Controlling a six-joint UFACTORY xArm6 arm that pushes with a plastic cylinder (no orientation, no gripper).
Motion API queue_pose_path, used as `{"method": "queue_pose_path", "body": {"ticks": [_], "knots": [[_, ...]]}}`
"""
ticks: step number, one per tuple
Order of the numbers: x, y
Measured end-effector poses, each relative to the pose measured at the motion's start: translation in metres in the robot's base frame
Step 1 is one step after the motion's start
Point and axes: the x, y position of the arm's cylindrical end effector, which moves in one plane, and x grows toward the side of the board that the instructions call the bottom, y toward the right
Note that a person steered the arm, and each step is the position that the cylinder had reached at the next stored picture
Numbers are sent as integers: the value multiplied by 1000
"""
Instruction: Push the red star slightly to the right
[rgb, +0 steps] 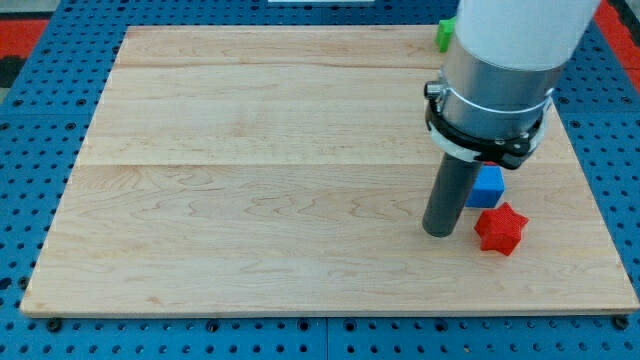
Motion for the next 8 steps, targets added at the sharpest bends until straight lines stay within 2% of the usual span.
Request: {"method": "queue_pose_path", "body": {"ticks": [8], "knots": [[0,-18]]}}
